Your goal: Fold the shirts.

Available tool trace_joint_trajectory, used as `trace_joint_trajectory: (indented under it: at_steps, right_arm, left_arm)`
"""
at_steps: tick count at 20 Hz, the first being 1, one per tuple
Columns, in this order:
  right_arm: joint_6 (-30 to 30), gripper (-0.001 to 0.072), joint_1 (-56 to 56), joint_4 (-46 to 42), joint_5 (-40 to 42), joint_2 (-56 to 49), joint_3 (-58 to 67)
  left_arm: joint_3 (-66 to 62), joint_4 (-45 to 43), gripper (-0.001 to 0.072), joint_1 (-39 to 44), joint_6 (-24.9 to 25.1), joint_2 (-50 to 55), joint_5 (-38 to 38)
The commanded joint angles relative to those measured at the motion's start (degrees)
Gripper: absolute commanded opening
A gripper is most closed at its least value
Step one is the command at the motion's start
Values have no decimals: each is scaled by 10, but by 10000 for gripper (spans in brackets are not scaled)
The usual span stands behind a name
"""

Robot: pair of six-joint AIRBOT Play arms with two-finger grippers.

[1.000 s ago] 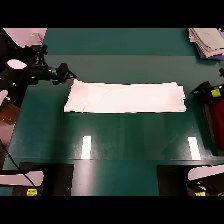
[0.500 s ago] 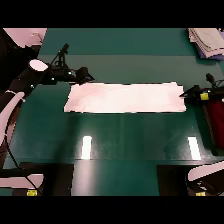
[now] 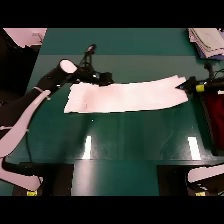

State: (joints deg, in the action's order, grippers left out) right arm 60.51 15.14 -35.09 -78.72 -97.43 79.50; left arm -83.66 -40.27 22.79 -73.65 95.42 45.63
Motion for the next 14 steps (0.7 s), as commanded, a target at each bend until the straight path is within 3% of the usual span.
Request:
trace_joint_trajectory:
  at_steps: [1, 6, 12, 14]
  right_arm:
    - [29, 11, -23, 40, -24, 72, 36]
    - [90, 11, -130, 37, -26, 104, 151]
    - [101, 11, -272, 35, -1, 80, 238]
    - [101, 11, -303, 35, -3, 54, 274]
  left_arm:
    - [-88, -19, 25, 37, -15, 92, 18]
    - [-154, -15, 25, 54, -46, 188, 28]
    - [-155, -20, 25, 47, -44, 194, 27]
    - [-171, -28, 25, 34, -43, 191, 61]
